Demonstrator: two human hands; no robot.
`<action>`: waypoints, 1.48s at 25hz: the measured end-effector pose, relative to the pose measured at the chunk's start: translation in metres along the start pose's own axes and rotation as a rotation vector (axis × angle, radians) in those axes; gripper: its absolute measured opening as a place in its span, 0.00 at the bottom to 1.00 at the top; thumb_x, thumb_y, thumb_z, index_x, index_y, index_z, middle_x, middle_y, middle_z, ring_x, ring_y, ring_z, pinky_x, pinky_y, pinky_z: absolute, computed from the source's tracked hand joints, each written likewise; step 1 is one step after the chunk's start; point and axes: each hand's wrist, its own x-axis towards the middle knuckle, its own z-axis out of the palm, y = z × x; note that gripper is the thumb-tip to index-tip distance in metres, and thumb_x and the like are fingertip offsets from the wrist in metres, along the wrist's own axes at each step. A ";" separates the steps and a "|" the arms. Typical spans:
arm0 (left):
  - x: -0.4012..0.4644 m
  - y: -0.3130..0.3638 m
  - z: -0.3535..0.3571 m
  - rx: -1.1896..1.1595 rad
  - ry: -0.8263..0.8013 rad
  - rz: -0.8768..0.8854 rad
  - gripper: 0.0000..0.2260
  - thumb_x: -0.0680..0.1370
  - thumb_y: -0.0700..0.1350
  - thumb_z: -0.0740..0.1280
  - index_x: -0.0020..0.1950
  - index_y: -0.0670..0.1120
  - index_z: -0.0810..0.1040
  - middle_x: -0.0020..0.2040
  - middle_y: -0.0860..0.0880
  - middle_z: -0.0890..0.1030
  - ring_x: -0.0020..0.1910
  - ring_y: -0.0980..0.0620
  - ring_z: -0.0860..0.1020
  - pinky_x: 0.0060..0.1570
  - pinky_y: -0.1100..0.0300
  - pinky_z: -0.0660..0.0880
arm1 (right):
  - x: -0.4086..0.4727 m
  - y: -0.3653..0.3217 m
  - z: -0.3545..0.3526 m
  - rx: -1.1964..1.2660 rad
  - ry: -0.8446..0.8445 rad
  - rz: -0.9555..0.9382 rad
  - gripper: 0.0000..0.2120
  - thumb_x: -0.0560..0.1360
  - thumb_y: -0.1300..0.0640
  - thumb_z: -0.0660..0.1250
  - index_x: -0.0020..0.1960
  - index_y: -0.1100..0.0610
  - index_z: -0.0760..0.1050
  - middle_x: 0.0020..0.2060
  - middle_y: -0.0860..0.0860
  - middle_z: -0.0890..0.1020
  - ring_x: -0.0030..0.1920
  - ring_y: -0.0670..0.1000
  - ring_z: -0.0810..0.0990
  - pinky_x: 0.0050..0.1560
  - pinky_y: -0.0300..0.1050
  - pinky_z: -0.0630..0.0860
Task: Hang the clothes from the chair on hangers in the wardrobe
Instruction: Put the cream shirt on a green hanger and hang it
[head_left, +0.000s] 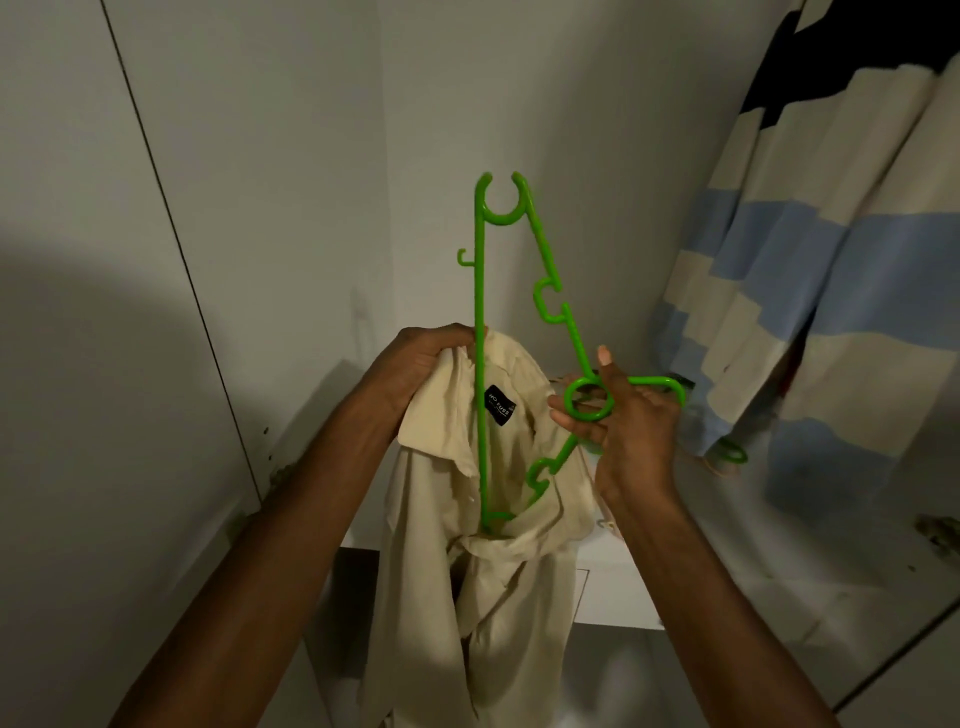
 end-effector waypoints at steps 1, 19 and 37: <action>0.000 0.002 0.002 -0.032 -0.014 -0.006 0.11 0.70 0.49 0.77 0.46 0.43 0.88 0.49 0.37 0.85 0.46 0.42 0.83 0.59 0.44 0.78 | -0.002 0.001 0.003 0.009 -0.007 -0.010 0.17 0.77 0.55 0.73 0.47 0.71 0.79 0.40 0.66 0.84 0.35 0.64 0.85 0.34 0.53 0.84; 0.022 -0.010 -0.020 0.250 -0.022 0.065 0.06 0.73 0.38 0.73 0.48 0.40 0.87 0.45 0.44 0.86 0.45 0.50 0.82 0.54 0.59 0.78 | 0.032 -0.047 -0.059 -0.727 -0.065 -0.051 0.14 0.73 0.59 0.78 0.39 0.70 0.80 0.29 0.63 0.82 0.28 0.57 0.83 0.22 0.42 0.76; 0.025 -0.065 0.021 1.021 0.369 0.168 0.04 0.76 0.42 0.69 0.48 0.45 0.83 0.47 0.44 0.82 0.48 0.42 0.80 0.50 0.52 0.76 | 0.054 -0.033 -0.098 -0.901 0.012 0.074 0.18 0.72 0.59 0.78 0.39 0.74 0.78 0.33 0.66 0.82 0.29 0.60 0.82 0.36 0.63 0.84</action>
